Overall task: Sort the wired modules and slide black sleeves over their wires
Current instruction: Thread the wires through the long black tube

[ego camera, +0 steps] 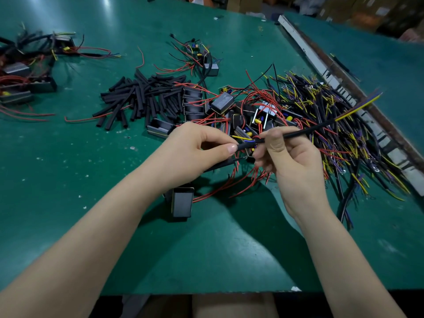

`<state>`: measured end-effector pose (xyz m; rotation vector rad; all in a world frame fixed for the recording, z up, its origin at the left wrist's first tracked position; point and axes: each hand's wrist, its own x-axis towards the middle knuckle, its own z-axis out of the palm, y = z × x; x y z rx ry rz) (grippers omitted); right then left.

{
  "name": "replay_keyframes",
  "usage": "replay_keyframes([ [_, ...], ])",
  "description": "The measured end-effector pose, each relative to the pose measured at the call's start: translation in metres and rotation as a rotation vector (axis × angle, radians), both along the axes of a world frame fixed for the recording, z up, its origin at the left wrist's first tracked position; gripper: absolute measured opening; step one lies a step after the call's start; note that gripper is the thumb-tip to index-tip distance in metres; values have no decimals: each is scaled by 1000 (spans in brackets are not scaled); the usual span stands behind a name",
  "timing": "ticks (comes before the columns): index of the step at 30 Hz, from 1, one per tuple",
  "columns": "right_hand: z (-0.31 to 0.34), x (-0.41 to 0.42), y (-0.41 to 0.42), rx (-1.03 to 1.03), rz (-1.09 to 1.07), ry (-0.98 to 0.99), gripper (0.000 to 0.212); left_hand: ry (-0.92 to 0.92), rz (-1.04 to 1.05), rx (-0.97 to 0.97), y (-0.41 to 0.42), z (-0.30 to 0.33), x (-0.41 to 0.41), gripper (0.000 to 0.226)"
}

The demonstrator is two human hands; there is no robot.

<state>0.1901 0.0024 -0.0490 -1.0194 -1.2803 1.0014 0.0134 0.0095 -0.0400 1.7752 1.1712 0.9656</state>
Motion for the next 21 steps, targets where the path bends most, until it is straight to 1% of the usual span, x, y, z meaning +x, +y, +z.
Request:
replay_keyframes([
  [3, 1, 0, 0, 7, -9, -15, 22, 9, 7, 22, 0, 0, 1, 12],
  [7, 1, -1, 0, 34, -20, -27, 18, -29, 98, 76, 3, -3, 4, 3],
  [8, 1, 0, 1, 22, -29, -21, 18, -9, 128, 117, 4, -3, 4, 8],
  [10, 1, 1, 2, -12, -48, 2, 18, 127, 150, 217, 5, -2, -1, 23],
  [12, 1, 3, 3, -32, -56, 22, 19, 292, 97, 276, 6, 0, -9, 34],
  [13, 1, 4, 4, -35, -57, 29, 19, 340, 46, 280, 6, 1, -12, 34],
  [16, 0, 4, 4, -37, -55, 57, 21, 349, -64, 317, 6, 1, -15, 21],
  [18, 0, 4, 3, -35, -53, 57, 21, 332, -62, 379, 5, 0, -12, 23],
  [21, 0, 4, 3, -25, -27, 46, 18, 342, -48, 402, 2, -1, -6, 24],
])
